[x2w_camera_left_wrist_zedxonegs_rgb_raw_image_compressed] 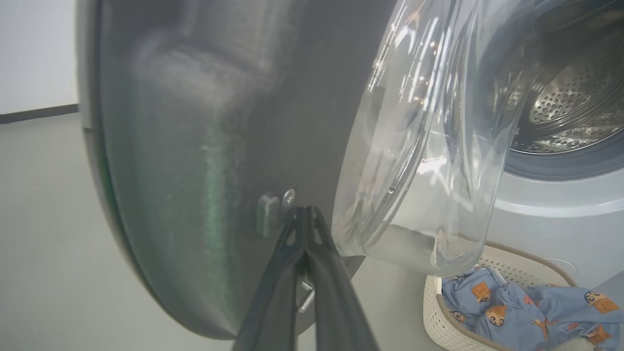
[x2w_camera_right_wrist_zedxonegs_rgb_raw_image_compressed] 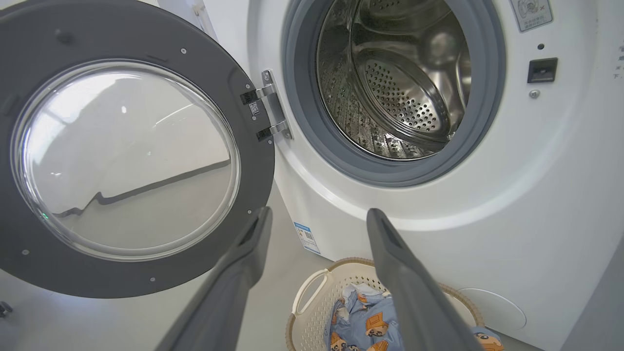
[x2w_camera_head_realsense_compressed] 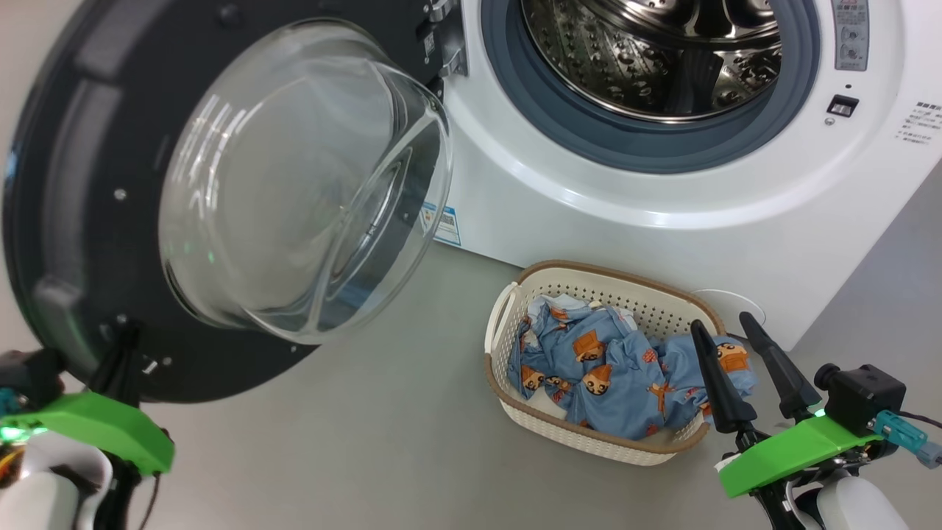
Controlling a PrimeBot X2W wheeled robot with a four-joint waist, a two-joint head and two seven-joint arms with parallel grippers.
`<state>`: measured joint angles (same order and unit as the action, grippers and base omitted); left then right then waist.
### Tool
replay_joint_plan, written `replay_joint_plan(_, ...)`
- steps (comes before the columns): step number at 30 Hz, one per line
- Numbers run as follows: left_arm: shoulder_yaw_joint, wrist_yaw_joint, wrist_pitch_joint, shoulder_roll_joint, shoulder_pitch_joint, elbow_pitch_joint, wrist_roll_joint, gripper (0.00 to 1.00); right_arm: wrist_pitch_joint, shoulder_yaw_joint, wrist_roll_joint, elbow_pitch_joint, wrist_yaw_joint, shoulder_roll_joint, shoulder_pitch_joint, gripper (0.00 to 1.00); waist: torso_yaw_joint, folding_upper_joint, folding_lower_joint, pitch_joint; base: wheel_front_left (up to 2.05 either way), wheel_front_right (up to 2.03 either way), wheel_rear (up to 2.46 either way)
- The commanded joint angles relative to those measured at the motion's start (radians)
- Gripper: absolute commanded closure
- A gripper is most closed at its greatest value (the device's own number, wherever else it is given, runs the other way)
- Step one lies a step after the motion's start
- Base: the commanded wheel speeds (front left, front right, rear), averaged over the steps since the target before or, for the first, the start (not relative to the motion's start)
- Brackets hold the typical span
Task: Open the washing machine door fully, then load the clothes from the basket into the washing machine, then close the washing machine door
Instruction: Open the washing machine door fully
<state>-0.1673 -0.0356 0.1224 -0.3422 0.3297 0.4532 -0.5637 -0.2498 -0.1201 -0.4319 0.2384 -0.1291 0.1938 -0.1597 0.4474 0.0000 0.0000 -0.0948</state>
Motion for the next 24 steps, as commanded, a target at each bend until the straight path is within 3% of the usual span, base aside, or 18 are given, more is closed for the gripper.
replay_joint_plan(1,0.055,-0.005,0.012,-0.071,0.076,0.030,-0.007,1.00,-0.012,-0.020,0.008,-0.019,-0.002,0.001,-0.031,0.00,0.000,0.0000,0.0000,-0.008,0.00,0.00,0.00)
replay_joint_plan(15,0.030,-0.072,0.042,-0.138,0.285,0.328,-0.007,1.00,-0.012,-0.020,0.015,-0.016,-0.002,-0.014,-0.051,0.00,-0.013,0.0000,0.0000,-0.043,0.00,0.00,0.00)
replay_joint_plan(24,-0.021,-0.092,0.077,-0.162,0.386,0.505,-0.008,1.00,-0.012,-0.028,0.011,-0.007,-0.002,-0.020,-0.059,0.00,-0.036,0.0000,0.0000,-0.045,0.00,0.00,0.00)
